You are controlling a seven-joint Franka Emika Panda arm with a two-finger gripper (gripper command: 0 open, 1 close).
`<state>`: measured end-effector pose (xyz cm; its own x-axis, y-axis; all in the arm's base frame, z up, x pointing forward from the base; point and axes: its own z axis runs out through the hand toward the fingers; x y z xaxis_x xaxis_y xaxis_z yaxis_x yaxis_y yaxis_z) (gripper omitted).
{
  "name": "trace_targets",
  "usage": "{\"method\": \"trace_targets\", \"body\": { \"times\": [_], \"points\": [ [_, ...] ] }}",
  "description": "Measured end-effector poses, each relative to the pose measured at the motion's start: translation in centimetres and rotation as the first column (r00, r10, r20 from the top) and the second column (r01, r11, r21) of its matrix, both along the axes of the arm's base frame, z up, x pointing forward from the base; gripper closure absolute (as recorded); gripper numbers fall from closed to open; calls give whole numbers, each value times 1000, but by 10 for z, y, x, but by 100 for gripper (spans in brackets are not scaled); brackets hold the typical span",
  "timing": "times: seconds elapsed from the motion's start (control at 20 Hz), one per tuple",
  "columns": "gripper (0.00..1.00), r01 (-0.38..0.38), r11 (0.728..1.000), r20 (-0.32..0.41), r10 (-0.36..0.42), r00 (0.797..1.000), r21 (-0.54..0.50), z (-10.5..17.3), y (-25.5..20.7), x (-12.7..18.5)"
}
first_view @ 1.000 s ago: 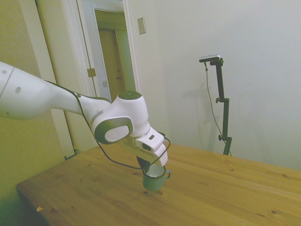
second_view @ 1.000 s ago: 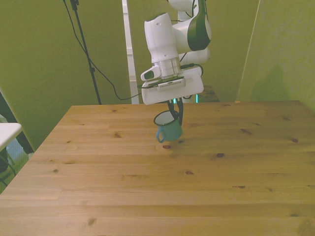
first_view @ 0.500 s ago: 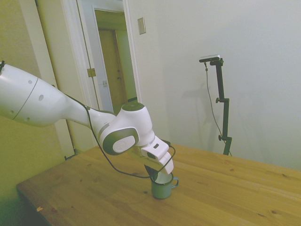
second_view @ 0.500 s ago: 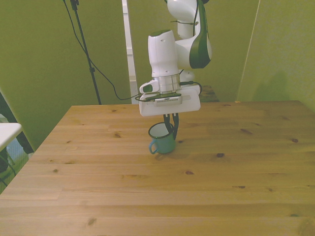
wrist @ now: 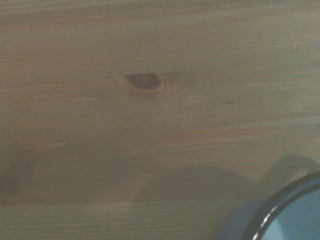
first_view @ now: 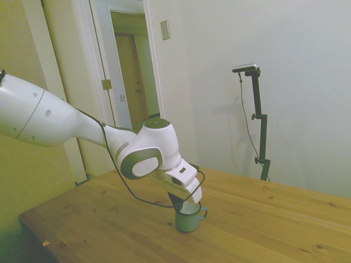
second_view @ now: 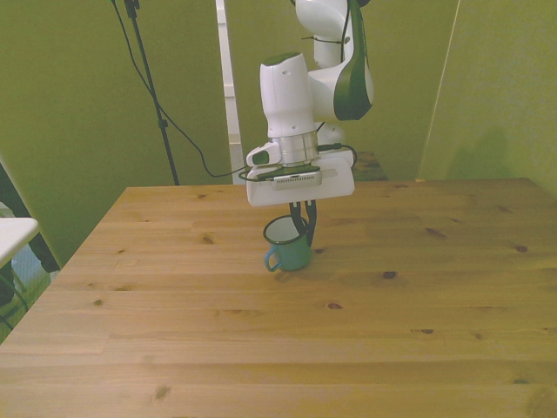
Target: Flip the mug upright
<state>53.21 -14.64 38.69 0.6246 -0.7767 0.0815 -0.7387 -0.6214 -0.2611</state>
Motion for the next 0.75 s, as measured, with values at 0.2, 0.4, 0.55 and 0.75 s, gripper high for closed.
{"method": "trace_targets", "body": {
  "times": [0.2,0.4,0.55,0.75],
  "points": [
    [0,3,1000,-5,-3,1000,5,6,-4,-2],
    [0,6,1000,18,-6,1000,6,27,-6,-11],
    [0,-10,1000,41,9,999,9,53,2,-32],
    [0,-36,999,60,37,998,-10,67,22,-64]
  ]
}}
